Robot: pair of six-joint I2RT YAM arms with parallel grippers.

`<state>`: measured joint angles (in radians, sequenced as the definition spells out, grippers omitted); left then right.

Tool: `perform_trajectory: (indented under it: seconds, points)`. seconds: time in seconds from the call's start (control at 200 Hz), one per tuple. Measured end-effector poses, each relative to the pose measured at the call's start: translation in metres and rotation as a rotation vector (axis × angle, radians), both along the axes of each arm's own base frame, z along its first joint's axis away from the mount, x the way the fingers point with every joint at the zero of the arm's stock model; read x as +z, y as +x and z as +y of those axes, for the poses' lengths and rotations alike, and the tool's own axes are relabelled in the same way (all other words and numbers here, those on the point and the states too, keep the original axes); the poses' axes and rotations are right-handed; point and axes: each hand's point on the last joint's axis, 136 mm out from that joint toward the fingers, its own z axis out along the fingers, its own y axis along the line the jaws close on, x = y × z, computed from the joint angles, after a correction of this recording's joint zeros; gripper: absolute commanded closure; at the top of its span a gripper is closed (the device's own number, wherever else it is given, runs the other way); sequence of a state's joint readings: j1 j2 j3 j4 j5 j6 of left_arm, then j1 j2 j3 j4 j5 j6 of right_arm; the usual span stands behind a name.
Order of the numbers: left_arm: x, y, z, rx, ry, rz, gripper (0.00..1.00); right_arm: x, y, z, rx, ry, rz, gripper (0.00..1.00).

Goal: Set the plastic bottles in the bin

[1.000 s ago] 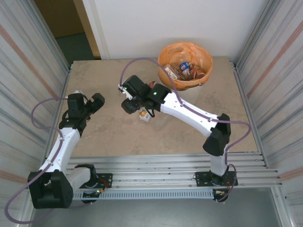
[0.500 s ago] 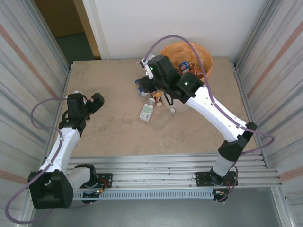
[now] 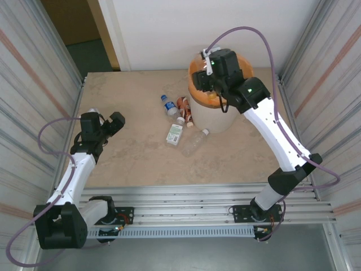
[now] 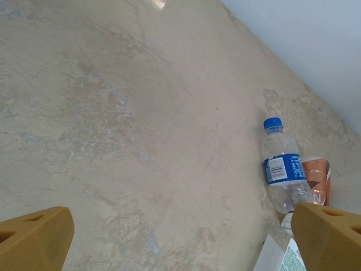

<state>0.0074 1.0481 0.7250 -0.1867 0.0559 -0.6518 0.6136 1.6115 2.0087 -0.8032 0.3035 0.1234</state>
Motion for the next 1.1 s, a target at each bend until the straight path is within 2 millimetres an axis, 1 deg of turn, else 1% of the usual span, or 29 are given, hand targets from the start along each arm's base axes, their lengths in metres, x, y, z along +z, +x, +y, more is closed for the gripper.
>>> perform_trajectory:
  seconds: [0.09, 0.175, 0.21, 0.281, 0.341, 0.406, 0.481, 0.626, 0.681, 0.756, 0.847, 0.942, 1.027, 1.102]
  points:
    - [0.000, 0.000, -0.001, -0.003, -0.002, -0.002, 0.01, 0.000, 0.015, -0.025, -0.054, 0.018, 0.009, 0.72]
    - [0.000, 0.000, -0.001, -0.004, -0.002, -0.002, 0.01, 0.000, 0.035, -0.048, -0.106, 0.055, 0.018, 0.72]
    - [0.000, 0.000, -0.001, -0.005, -0.003, -0.002, 0.01, -0.001, 0.042, -0.055, -0.120, 0.067, 0.024, 0.72]
    - [0.000, 0.000, -0.001, -0.006, -0.002, -0.001, 0.01, -0.007, 0.059, -0.069, -0.150, 0.093, 0.047, 0.72]
    - [0.000, 0.000, -0.001, -0.007, 0.000, -0.001, 0.01, -0.018, 0.072, -0.076, -0.162, 0.105, 0.074, 0.72]
    - [0.000, 0.000, -0.001, -0.010, 0.003, -0.002, 0.01, -0.033, 0.085, -0.076, -0.161, 0.113, 0.113, 0.70]
    - [0.000, 0.000, -0.001, -0.011, 0.006, -0.002, 0.01, -0.056, 0.097, -0.072, -0.154, 0.116, 0.169, 0.68]
    - [0.000, 0.000, -0.001, -0.012, 0.007, -0.002, 0.01, -0.100, 0.111, -0.061, -0.133, 0.101, 0.280, 0.62]
    - [0.000, 0.000, -0.001, -0.013, 0.009, -0.002, 0.01, -0.113, 0.113, -0.057, -0.128, 0.099, 0.315, 0.57]
    - [0.000, 0.000, -0.001, -0.016, 0.013, -0.002, 0.01, -0.128, 0.115, -0.055, -0.133, 0.099, 0.356, 0.46]
    - [0.000, 0.000, -0.001, -0.015, 0.013, -0.002, 0.01, -0.138, 0.113, -0.056, -0.142, 0.096, 0.389, 0.31]
    - [0.000, 0.000, -0.001, -0.015, 0.013, -0.001, 0.01, -0.139, 0.111, -0.056, -0.150, 0.103, 0.403, 0.17]
    - [0.000, 0.000, -0.001, -0.016, 0.013, -0.001, 0.01, -0.136, 0.112, -0.056, -0.154, 0.115, 0.398, 0.11]
    - [0.000, 0.000, -0.001, -0.017, 0.013, -0.002, 0.01, -0.131, 0.111, -0.055, -0.152, 0.120, 0.393, 0.10]
